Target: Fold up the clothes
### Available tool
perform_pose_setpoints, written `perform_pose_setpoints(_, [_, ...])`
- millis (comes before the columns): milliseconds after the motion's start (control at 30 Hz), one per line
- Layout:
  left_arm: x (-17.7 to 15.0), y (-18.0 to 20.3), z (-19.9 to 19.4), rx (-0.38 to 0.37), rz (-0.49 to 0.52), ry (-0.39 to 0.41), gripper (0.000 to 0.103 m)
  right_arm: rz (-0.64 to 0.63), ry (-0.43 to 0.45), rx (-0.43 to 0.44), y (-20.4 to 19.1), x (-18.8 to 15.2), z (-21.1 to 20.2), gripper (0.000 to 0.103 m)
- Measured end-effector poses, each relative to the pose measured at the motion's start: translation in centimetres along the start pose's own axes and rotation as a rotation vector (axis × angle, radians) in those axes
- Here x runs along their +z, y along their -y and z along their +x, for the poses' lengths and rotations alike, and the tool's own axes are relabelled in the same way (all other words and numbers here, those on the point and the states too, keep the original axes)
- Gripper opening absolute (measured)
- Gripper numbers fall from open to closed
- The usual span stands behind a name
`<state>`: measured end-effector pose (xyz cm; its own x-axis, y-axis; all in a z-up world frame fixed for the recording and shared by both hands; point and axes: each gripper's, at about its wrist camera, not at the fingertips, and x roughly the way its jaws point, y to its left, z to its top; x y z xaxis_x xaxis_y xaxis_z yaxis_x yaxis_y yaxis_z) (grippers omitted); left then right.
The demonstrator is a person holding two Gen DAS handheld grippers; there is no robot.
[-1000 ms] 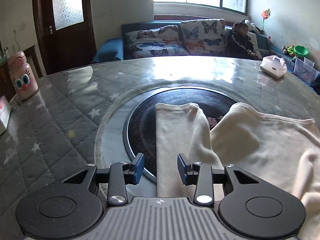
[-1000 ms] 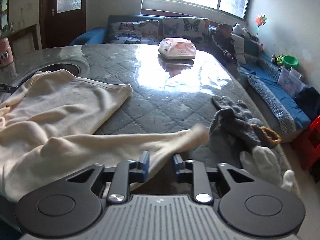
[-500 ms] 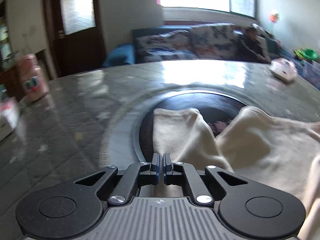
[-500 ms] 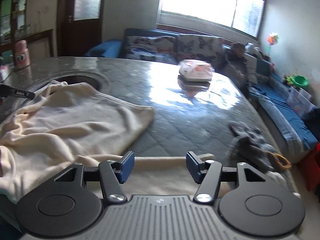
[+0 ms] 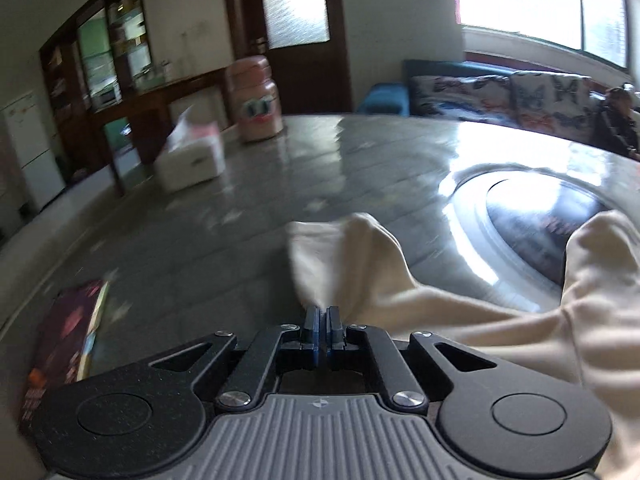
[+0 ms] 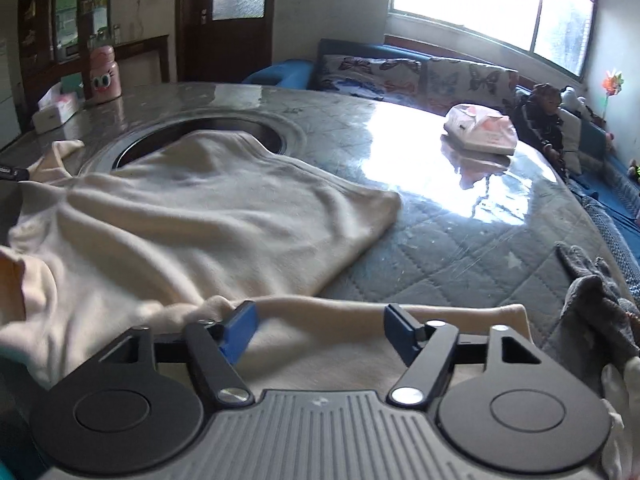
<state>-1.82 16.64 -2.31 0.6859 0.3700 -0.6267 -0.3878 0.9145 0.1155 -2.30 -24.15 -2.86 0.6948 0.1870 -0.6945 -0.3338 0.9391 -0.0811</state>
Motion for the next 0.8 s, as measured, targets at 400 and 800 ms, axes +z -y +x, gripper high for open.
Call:
perform_pose_setpoints(400, [-0.6, -1.7, -4.3, -0.049, 0.078, -0.008, 0.014, -0.049, -0.101, 0.018, 1.5, -1.8, -2.3, 0.078])
perform_pose_setpoints(800, [-2.0, 8.7, -9.4, -0.611, 0.351, 0.004, 0.014, 0.019, -0.03, 0.054, 2.7, 3.1, -1.9, 0.06])
